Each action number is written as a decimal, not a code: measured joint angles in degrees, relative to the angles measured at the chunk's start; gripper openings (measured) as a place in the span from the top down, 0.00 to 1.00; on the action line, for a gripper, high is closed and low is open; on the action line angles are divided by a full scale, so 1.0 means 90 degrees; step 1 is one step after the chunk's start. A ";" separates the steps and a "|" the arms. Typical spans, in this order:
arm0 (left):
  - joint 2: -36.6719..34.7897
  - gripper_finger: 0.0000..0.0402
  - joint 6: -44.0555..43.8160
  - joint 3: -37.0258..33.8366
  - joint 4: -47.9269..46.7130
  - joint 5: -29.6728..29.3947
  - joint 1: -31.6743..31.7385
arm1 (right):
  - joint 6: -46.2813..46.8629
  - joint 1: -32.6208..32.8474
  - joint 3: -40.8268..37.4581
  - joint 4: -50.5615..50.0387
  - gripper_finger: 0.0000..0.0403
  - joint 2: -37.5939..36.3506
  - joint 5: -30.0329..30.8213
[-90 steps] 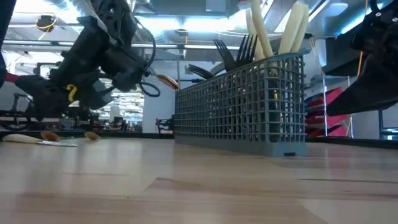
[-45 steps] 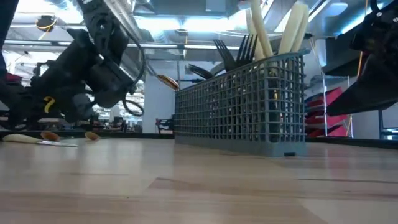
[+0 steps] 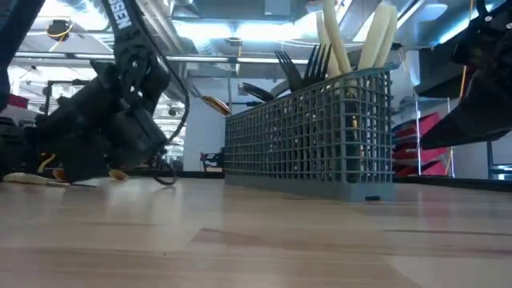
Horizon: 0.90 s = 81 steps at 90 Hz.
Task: Sort silverware
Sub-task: Put the silver knife into the cutlery rack
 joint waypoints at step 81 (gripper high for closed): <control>0.0431 0.99 0.0056 0.0132 0.0196 0.0362 -0.0225 | -0.0112 0.0000 0.0000 0.0002 0.71 0.0005 0.0001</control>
